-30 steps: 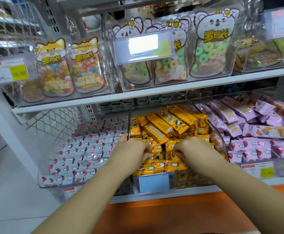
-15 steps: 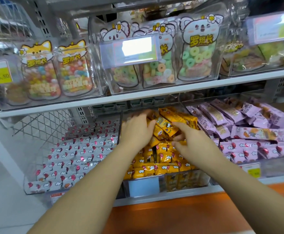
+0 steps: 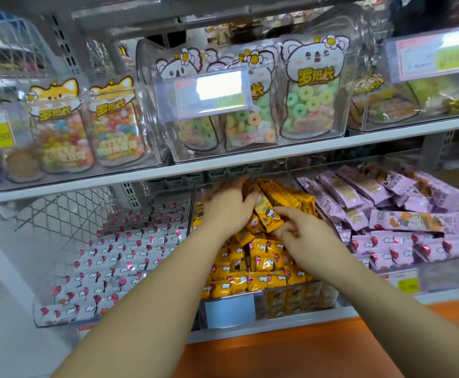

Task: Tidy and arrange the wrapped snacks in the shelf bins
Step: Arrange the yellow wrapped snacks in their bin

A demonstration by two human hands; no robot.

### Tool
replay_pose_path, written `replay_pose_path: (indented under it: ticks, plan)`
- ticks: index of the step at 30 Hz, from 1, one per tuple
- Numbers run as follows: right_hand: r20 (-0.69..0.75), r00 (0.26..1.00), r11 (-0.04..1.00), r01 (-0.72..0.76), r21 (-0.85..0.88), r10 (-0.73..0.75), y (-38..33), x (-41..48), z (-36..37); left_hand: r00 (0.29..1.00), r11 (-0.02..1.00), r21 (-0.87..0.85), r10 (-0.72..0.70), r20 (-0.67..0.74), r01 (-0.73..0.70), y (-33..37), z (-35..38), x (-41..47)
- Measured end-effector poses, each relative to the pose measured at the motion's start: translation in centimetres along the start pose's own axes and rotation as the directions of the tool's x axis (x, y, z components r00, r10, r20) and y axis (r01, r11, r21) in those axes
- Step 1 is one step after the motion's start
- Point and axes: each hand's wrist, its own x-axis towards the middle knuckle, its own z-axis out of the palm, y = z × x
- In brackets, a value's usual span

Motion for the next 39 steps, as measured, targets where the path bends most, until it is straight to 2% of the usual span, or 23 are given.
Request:
replay_pose_path:
  ticks: [4,6,11,14,16,20,24,28,30,33,35,39]
  plan:
    - [-0.172,0.984,0.999,0.042,-0.019,-0.045,-0.2,-0.2,-0.3,0.964,0.95,-0.291,0.03,-0.265,-0.109,0.6,-0.8,-1.9]
    - [-0.188,0.979,0.997,0.074,-0.018,-0.076,-0.4,-0.6,-0.3,0.938,0.907,-0.396,-0.003,-0.346,-0.143,0.7,-1.2,-3.9]
    - [-0.1,0.988,0.993,0.117,0.013,-0.115,-1.1,-1.5,0.7,0.932,0.762,-0.637,-0.136,-0.336,-0.118,-0.2,-2.7,-8.3]
    - [0.008,0.992,0.992,0.126,0.017,-0.126,-1.2,-1.4,1.5,0.952,0.708,-0.701,-0.147,-0.27,-0.09,-1.2,-3.8,-9.4]
    - [0.084,0.989,0.989,0.128,-0.068,-0.122,-0.9,-1.1,1.8,0.964,0.72,-0.689,-0.113,-0.243,-0.089,-1.9,-4.1,-9.7]
    - [0.106,0.984,0.904,0.173,-0.39,-0.142,-0.7,-0.9,2.1,0.989,0.786,-0.616,-0.04,-0.141,-0.056,-2.7,-4.0,-10.2]
    - [0.109,0.971,0.81,0.238,-0.536,-0.212,-0.6,-0.7,2.8,0.997,0.891,-0.45,0.025,-0.067,-0.053,-2.6,-3.0,-10.4]
    - [0.129,0.965,0.771,0.258,-0.583,-0.226,-0.2,-0.3,3.0,0.987,0.986,-0.085,0.151,0.054,-0.146,-2.1,-2.0,-10.2]
    - [0.142,0.966,0.766,0.257,-0.589,-0.215,-0.1,-0.2,3.1,0.972,0.969,0.149,0.173,0.157,-0.196,-1.9,-1.6,-9.8]
    - [0.154,0.965,0.779,0.264,-0.569,-0.214,-0.1,-0.1,3.0,0.949,0.858,0.436,0.164,0.27,-0.272,-1.8,-1.4,-9.2]
    - [0.135,0.965,0.804,0.261,-0.533,-0.224,-0.1,-0.3,2.8,0.931,0.792,0.523,0.151,0.333,-0.315,-1.8,-1.4,-8.9]
    - [0.089,0.945,0.814,0.318,-0.487,-0.316,-0.3,-0.7,3.5,0.905,0.744,0.568,0.117,0.409,-0.353,-2.1,-1.7,-8.9]
